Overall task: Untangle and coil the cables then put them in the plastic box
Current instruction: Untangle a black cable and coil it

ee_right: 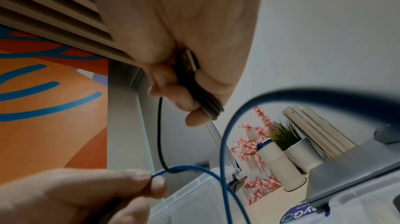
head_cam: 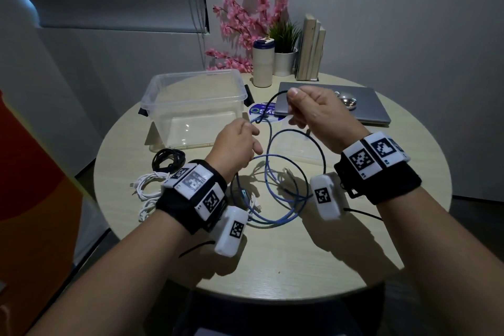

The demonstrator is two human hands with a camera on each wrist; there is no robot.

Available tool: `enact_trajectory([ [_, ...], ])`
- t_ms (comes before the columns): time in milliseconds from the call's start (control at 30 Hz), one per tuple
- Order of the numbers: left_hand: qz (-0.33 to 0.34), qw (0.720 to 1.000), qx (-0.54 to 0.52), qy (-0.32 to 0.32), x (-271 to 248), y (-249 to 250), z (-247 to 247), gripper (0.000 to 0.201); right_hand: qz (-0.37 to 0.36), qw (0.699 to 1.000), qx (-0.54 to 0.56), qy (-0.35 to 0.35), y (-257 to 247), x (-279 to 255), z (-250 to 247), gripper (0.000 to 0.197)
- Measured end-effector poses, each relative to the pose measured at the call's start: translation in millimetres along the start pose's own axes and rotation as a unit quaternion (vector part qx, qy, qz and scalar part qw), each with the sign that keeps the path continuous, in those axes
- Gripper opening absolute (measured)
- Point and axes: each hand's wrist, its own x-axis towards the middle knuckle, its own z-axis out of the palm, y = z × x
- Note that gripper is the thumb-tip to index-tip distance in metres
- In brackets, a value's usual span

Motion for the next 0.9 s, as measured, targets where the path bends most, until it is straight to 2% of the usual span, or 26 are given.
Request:
enact_trajectory([
  [167, -0.070, 0.997, -0.040, 0.014, 2, -6, -9, 0.023, -0.040, 0.996, 0.070, 0.032, -10, 5, -9, 0.039],
  [267, -0.061, 0.998, -0.023, 0.004, 2, -7, -9, 0.025, -0.039, 0.997, 0.054, 0.044, -11, 9, -13, 0.038],
  [367, -0.001, 0.994, 0.103, 0.022, -1, 0, -11, 0.040, -0.009, 0.998, 0.045, 0.049, -9, 9, -9, 0.039],
  [467, 0.113, 0.991, 0.023, 0.064, -11, 16, -14, 0.044, 0.011, 0.997, 0.057, 0.056, -5, 8, -3, 0.042],
  [533, 0.197, 0.979, -0.013, 0.053, -16, 23, -14, 0.043, 0.026, 0.996, 0.069, 0.048, -3, 7, 1, 0.041],
  [600, 0.238, 0.970, -0.017, 0.031, -16, 27, -12, 0.035, 0.042, 0.994, 0.097, 0.035, -4, 6, 4, 0.038],
  [667, 0.244, 0.968, -0.042, 0.025, -16, 29, -10, 0.022, 0.055, 0.990, 0.124, 0.028, -5, 5, 6, 0.035],
  [733, 0.235, 0.969, -0.063, 0.031, -14, 28, -9, 0.017, 0.060, 0.988, 0.142, 0.029, -7, 5, 8, 0.034],
  [800, 0.207, 0.975, -0.069, 0.025, -11, 25, -10, 0.016, 0.065, 0.982, 0.177, 0.023, -7, 4, 10, 0.033],
  [900, 0.145, 0.984, -0.100, -0.017, -9, 23, -9, 0.020, 0.078, 0.965, 0.251, -0.013, -10, 2, 11, 0.035],
])
